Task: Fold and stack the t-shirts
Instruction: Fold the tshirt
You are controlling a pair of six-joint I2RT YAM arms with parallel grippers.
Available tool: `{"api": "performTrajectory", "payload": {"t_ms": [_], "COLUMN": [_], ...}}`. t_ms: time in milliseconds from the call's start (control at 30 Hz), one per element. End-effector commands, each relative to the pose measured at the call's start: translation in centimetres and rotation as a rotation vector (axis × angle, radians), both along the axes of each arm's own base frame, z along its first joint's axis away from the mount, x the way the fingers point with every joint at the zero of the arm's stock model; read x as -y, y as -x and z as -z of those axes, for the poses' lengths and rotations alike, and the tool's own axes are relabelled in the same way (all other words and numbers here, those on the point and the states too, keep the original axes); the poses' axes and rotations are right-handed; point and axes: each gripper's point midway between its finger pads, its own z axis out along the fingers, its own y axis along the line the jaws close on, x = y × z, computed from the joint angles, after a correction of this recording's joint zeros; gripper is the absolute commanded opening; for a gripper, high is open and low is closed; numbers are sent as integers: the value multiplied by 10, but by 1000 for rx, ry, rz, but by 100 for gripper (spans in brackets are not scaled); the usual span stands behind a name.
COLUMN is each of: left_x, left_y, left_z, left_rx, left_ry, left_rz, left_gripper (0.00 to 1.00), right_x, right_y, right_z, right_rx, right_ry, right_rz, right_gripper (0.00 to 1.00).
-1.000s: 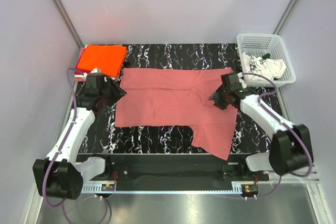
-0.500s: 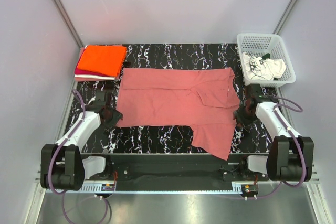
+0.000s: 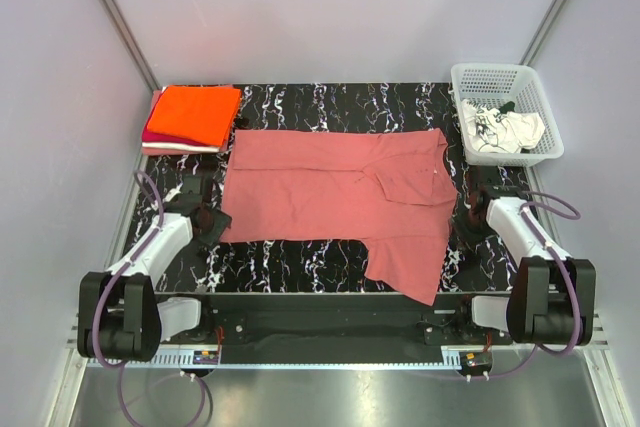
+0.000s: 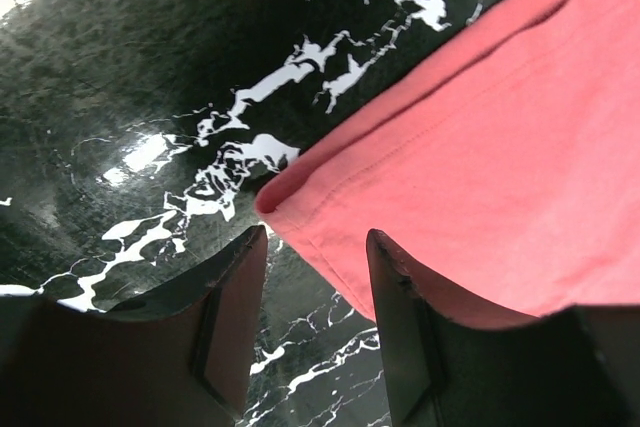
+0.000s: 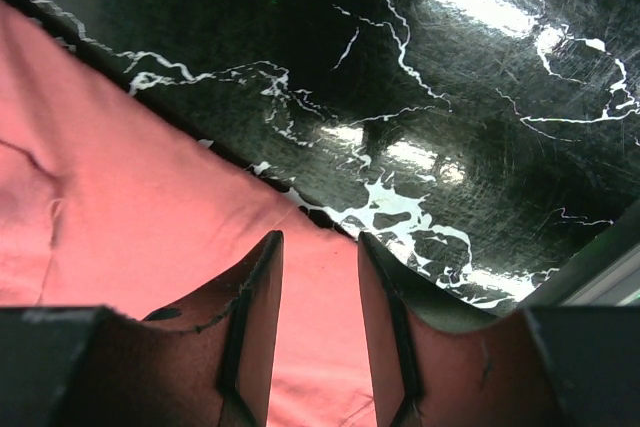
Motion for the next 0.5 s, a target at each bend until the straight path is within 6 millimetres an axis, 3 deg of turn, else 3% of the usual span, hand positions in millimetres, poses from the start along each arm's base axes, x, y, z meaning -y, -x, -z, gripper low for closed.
{"api": "performTrajectory", "payload": {"t_ms": [0, 467], "left_x": [-10, -9], "left_y": [-5, -10], "left_z": [-3, 6], "left_rx": [43, 13], "left_ry": [-29, -37], "left_rz": [-65, -55], "left_gripper": [50, 51], "right_x": [4, -14], "right_y": [-3, -10], "right_z": [8, 19], "right_rx": [-5, 64], "right_ry": [23, -80], "right_rz": [27, 30], "right_gripper": [43, 43]}}
